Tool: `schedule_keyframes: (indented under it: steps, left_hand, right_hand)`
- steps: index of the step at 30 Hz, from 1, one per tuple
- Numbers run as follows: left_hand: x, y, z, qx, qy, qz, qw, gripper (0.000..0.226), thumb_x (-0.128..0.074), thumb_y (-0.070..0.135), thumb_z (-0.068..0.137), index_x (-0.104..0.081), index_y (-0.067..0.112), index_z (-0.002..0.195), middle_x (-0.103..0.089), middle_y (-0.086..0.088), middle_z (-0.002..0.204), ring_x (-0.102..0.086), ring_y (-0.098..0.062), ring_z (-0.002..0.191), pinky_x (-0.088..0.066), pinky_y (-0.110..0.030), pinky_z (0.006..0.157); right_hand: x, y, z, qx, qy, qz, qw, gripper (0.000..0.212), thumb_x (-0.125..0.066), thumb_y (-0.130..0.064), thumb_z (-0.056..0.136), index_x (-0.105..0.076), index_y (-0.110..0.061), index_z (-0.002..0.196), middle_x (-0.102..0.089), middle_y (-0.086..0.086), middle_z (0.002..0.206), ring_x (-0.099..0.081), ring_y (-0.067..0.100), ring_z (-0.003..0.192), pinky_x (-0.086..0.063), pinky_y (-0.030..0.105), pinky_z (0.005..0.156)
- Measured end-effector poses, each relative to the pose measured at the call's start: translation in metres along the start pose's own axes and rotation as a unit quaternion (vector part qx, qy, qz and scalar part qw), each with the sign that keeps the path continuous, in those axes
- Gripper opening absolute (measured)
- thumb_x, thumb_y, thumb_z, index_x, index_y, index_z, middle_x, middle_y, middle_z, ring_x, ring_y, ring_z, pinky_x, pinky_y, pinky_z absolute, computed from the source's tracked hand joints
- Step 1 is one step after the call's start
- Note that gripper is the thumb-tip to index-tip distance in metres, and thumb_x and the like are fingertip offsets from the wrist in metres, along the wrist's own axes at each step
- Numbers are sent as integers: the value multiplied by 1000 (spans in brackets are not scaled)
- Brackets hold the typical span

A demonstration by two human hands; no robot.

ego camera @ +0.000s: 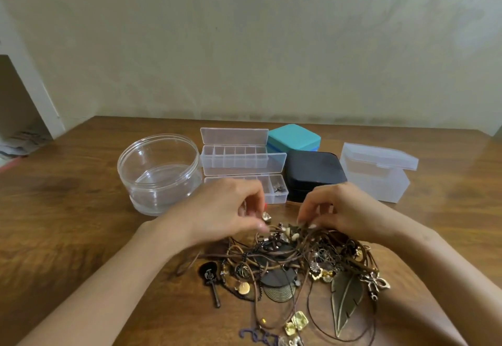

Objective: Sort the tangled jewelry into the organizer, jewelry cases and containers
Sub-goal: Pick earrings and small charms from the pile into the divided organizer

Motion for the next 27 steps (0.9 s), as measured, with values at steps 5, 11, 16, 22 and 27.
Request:
schedule_keyframes:
  steps: [5, 11, 16, 22, 27]
  left_hand:
    - [-9, 2, -4, 32, -111, 77, 990, 37, -68, 54, 74, -46, 31, 93, -51, 19, 86, -49, 4, 72, -38, -14, 61]
    - [-13, 5, -7, 52, -209, 5, 977, 41, -75, 49, 70, -50, 28, 96, -62, 10, 85, -52, 1, 64, -47, -25, 66]
    - [-12, 9, -10, 56, -239, -30, 969, 44, -77, 50, 66, -50, 30, 94, -64, 8, 80, -55, 2, 61, -45, -21, 61]
    - [-4, 0, -5, 108, -128, -83, 982, 23, -59, 42, 85, -54, 20, 88, -71, -1, 66, -57, -10, 43, -46, -15, 48]
    - [-16, 4, 3, 35, -38, 3, 999, 11, -61, 30, 88, -56, 26, 96, -62, 15, 75, -53, 8, 55, -38, -7, 55]
  right_hand:
    - [2, 5, -2, -41, -47, -7, 998, 29, -77, -23, 76, -57, -36, 92, -57, -15, 86, -55, 0, 80, -47, 16, 69]
    - [3, 2, -7, -45, -103, -27, 993, 40, -79, -30, 72, -53, -37, 101, -50, -15, 99, -51, 4, 89, -46, 18, 74]
    - [8, -8, -7, 3, -40, 8, 999, 25, -76, -29, 75, -61, -37, 92, -53, -18, 91, -52, -4, 83, -42, 12, 68]
    - [-14, -24, -1, 44, 22, 27, 998, 18, -69, -29, 83, -64, -34, 100, -56, -12, 88, -52, 2, 79, -46, 19, 68]
    - [-23, -19, 4, 35, 68, 13, 997, 22, -65, -12, 85, -69, -30, 97, -54, -15, 83, -52, 2, 75, -45, 18, 65]
Point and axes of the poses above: each hand's wrist, its own z-axis towards the middle knuckle, its own x-axis out of the back of the hand, y = z × x, the point moved 2 cm from there along z, towards the middle knuckle
